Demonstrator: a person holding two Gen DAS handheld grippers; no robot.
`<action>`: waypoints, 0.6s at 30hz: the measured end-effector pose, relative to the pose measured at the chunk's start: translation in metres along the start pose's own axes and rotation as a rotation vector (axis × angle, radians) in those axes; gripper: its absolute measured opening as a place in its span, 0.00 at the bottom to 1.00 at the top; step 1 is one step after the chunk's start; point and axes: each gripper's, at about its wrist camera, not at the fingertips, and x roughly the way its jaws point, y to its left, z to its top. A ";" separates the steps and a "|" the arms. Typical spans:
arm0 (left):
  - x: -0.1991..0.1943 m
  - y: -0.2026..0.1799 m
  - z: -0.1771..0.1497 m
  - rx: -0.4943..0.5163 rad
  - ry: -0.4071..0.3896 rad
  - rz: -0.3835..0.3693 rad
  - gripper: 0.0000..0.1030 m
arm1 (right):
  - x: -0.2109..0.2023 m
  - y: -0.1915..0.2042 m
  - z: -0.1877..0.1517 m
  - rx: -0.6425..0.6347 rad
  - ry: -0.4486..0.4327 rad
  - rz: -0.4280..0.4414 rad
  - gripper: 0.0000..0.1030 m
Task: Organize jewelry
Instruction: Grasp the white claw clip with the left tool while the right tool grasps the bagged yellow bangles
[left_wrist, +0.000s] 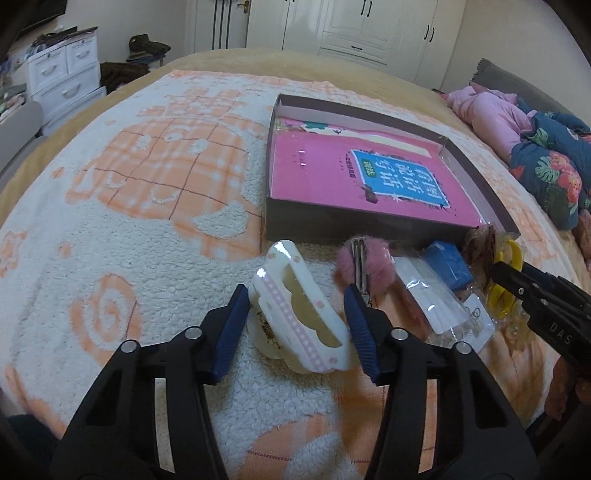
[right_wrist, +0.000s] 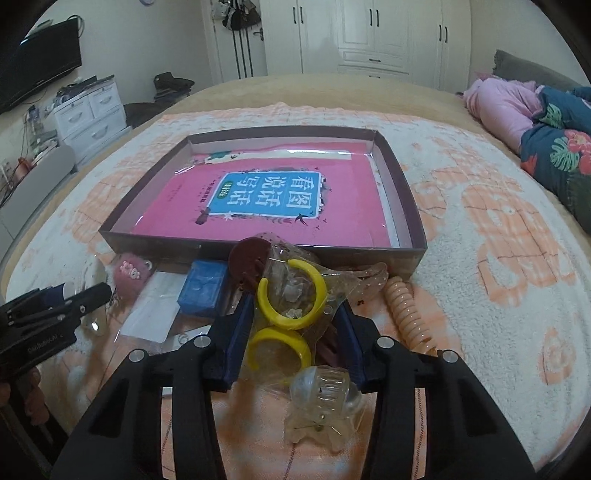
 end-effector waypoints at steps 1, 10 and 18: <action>-0.002 0.000 0.000 0.001 -0.007 0.001 0.41 | -0.001 0.001 0.000 -0.003 -0.004 0.003 0.39; -0.028 -0.004 0.015 0.000 -0.083 -0.018 0.32 | -0.028 -0.004 0.010 0.014 -0.074 0.000 0.39; -0.030 -0.019 0.039 0.009 -0.127 -0.041 0.29 | -0.049 -0.014 0.033 0.008 -0.155 -0.021 0.39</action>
